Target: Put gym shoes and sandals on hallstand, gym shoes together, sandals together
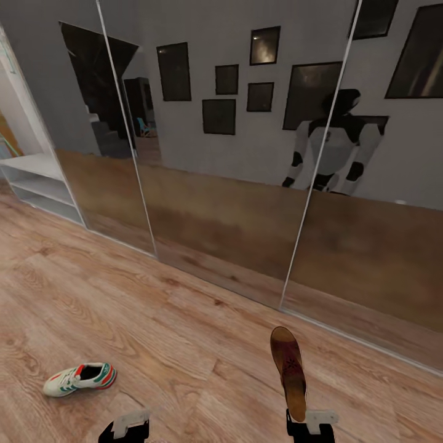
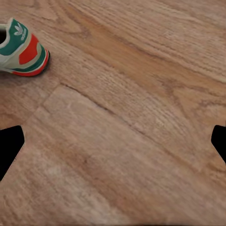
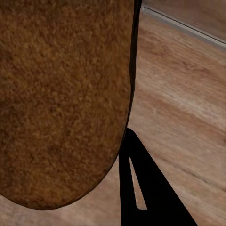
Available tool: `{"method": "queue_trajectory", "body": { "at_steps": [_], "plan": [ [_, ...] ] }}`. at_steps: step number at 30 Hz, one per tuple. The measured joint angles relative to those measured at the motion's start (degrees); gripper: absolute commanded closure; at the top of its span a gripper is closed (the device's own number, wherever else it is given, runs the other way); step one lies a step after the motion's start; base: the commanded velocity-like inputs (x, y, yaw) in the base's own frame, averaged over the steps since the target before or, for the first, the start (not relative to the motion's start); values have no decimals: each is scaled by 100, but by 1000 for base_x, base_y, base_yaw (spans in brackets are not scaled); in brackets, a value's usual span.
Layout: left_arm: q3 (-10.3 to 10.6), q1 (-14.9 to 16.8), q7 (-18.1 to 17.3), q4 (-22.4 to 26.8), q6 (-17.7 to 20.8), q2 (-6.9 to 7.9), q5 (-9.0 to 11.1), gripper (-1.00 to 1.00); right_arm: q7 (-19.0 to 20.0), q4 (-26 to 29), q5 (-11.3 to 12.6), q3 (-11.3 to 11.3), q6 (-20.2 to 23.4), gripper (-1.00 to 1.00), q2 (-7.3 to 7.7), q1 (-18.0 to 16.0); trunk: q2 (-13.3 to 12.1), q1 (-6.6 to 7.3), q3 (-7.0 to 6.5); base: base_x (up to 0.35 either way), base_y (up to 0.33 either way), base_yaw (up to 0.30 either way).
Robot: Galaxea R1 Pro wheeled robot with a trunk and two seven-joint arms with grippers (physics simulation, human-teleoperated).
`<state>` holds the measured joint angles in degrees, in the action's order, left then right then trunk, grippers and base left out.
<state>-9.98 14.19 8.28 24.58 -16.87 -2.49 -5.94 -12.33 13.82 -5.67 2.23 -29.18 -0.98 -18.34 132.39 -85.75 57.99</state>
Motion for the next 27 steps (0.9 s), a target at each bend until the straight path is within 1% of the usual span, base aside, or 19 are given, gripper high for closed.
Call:
{"method": "queue_trajectory", "body": {
  "at_steps": [9,21,27],
  "plan": [
    [0,0,0,0,0,0,-7,-100,5,0,-2,2,0,100,0,0,0,0,0,0,-25,284],
    [0,0,-1,7,-1,0,-4,-100,9,1,-2,1,-2,100,0,-1,0,0,0,4,-251,284],
    [0,0,-1,7,-1,0,-4,-100,9,1,-1,0,-1,100,0,-1,0,2,0,166,-233,284]
  ]
}}
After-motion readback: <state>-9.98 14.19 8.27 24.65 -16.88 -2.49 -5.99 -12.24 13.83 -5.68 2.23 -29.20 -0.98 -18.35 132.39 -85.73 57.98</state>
